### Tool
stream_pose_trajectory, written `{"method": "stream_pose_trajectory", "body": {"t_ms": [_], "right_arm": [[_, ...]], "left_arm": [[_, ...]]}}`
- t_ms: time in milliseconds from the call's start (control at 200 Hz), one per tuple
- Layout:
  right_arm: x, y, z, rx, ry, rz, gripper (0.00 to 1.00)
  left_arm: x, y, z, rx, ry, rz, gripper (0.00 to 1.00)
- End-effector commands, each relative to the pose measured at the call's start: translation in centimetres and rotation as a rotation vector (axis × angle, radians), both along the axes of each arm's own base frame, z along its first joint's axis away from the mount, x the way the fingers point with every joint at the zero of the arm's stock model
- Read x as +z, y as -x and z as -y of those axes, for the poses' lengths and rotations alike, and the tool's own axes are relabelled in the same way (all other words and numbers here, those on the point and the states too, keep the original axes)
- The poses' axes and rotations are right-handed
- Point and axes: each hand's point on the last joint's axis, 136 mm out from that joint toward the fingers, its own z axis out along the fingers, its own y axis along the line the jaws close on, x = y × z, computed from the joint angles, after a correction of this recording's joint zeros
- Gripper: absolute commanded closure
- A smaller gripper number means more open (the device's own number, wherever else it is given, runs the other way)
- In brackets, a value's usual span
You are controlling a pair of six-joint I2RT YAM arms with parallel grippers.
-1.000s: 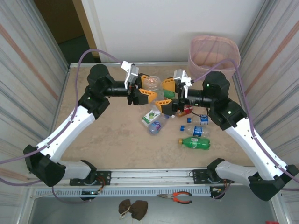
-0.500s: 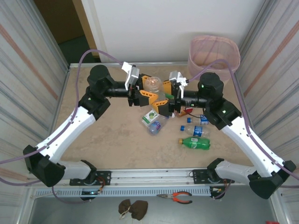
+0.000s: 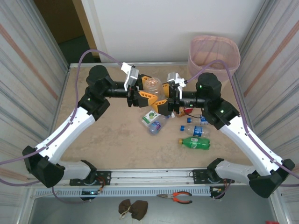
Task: Put the plastic bottles in the bin
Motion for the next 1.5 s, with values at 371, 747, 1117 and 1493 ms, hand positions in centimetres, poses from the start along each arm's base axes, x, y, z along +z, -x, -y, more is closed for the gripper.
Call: {"method": "stream_pose_trajectory", "body": {"t_ms": [371,747,1117,1493], "right_arm": [[1.3,-0.8,1.1,-0.076,-0.012,0.036,0.42],[2.0,-9.1,6.8,-0.41,-0.04,-0.068,0.45],[3.3,-22.0,19.9,-0.957,-0.191,-0.315,0.57],[2.2,-30.2,30.2,-1.396,-0.613,-0.596,0.54]], "left_arm": [[1.5,-1.2,-1.5,0.191,0.046,0.059,0.23],[-0.5,-3.7,-5.6,0.435,0.073,-0.011,0.18],[-1.8,-3.4,-6.1,0.451,0.055,-0.053,0.19],[-1.8,-3.6,-6.5,0.483,0.076,-0.071,0.2]]}}
